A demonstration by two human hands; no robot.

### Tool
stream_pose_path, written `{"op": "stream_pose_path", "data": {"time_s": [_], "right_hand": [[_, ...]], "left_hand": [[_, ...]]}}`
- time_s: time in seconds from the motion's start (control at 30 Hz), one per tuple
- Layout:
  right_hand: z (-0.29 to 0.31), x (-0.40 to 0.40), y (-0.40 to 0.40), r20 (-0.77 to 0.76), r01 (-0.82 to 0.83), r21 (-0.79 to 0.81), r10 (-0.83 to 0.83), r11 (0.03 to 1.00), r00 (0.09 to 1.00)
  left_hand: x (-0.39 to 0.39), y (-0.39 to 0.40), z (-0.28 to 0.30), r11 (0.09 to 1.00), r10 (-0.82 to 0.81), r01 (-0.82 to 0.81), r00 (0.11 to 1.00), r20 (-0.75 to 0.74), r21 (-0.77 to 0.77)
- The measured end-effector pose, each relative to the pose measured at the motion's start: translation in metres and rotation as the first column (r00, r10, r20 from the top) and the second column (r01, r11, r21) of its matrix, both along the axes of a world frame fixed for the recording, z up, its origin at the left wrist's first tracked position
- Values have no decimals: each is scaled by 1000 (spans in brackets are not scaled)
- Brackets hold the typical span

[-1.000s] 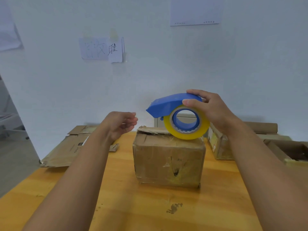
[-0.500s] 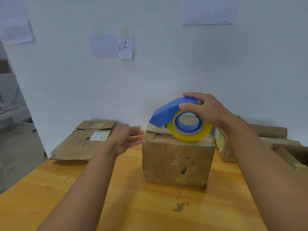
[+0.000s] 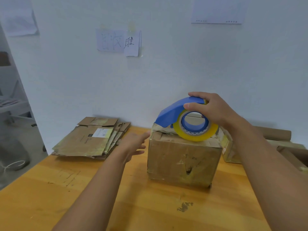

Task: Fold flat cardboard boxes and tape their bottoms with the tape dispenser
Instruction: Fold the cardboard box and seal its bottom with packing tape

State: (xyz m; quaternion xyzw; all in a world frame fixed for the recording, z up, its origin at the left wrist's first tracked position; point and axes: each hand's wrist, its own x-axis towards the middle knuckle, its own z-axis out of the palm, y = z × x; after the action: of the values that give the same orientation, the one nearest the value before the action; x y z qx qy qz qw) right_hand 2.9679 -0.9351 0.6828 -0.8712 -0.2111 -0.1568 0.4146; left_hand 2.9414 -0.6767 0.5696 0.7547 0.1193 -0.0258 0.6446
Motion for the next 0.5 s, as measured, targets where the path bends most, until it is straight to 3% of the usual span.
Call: {"op": "stream_pose_path", "data": {"time_s": [0.1, 0.2, 0.3, 0.5], "right_hand": [[-1, 1, 1, 6, 11, -4, -11, 1000, 1000], [-1, 1, 2, 14, 20, -12, -20, 1000, 1000], [-1, 1, 2, 11, 24, -11, -23, 1000, 1000], [-1, 2, 3, 13, 36, 0, -36, 999, 999]], "left_hand": [[-7, -4, -4, 957, 107, -168, 962, 250, 236], [-20, -20, -8, 933, 39, -216, 856, 515, 288], [-27, -35, -16, 955, -63, -81, 884, 463, 286], [-18, -39, -18, 948, -116, -31, 893, 434, 317]]}}
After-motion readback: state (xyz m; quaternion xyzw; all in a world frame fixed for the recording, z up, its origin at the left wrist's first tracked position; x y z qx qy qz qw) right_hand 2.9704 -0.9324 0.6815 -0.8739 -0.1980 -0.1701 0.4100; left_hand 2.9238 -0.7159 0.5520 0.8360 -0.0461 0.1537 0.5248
